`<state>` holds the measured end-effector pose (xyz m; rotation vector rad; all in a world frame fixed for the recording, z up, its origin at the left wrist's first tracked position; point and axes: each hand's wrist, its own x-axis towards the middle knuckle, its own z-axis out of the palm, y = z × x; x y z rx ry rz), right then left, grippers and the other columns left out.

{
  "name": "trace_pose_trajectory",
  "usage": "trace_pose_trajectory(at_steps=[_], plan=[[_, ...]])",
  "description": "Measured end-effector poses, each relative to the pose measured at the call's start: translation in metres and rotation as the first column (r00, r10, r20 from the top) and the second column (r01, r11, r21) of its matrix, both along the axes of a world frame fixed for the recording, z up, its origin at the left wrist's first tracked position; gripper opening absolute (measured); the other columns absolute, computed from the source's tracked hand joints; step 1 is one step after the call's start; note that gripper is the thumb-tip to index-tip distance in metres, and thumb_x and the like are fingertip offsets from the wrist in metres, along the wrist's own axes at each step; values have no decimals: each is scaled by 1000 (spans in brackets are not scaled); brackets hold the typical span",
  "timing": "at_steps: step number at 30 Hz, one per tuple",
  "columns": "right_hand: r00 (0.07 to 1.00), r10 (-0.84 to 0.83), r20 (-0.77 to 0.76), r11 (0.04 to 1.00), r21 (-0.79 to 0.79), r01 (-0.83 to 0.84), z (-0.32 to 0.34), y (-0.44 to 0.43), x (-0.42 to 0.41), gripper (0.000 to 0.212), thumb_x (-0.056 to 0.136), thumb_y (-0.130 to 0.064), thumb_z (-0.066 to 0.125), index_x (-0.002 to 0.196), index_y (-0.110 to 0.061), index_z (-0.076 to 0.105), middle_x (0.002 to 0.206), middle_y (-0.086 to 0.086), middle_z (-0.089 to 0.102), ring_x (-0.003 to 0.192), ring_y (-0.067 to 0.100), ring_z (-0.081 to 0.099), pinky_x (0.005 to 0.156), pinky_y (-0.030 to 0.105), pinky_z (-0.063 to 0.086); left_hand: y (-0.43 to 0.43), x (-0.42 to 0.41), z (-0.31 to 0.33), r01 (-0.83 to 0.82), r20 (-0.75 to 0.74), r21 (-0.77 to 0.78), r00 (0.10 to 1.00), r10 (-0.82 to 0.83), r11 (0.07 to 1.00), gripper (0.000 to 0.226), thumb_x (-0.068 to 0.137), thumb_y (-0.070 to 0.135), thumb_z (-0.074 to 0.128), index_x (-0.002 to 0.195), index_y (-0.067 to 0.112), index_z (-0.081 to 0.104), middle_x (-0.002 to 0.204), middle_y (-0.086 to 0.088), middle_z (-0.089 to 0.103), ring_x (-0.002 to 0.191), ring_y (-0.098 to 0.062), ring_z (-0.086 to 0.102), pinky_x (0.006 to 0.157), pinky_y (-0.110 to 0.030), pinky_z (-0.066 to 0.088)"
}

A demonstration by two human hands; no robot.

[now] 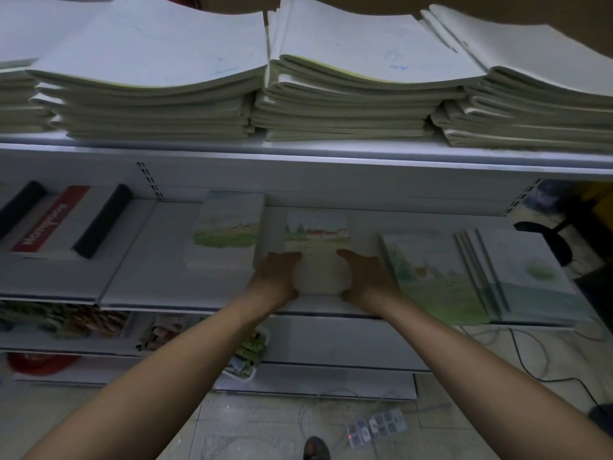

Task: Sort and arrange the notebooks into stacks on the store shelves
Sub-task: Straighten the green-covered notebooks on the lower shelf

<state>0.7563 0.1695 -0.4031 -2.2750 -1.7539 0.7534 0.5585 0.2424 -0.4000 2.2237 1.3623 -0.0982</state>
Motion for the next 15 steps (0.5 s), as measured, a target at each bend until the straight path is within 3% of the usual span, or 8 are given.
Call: trace_pose_trajectory(at_steps=[3,7,11,15], plan=[[1000,-9,-20,1000,6,9,2,12,6,90,78,-18,80,154,-28,34,151,8,46,137,28,44,105,29,41,11,5,4,-20,17,11,1000,20,1000,88,88,15,77,161,21,29,162,-9,33,150,-28,27,120,-35,30],[999,-14,-51,999,41,16,4,26,8,92,73,-17,85,153,-22,39,150,12,47,136,28,45,106,27,39,26,6,5,-56,34,-6,998,56,998,92,82,15,82,159,23,33,161,-10,34,149,-30,31,116,-35,33],[996,-24,-80,997,71,30,6,37,8,91,70,-16,87,150,-18,43,143,15,54,126,30,54,92,24,45,37,6,9,-68,49,36,997,66,997,90,80,11,83,157,18,38,158,-13,40,146,-31,36,111,-33,36],[994,-28,-106,996,84,37,4,40,11,93,68,-17,90,149,-12,44,132,20,61,117,32,61,90,27,47,41,8,12,-51,34,48,998,49,998,87,77,6,84,153,13,42,149,-20,47,136,-35,47,98,-35,46]])
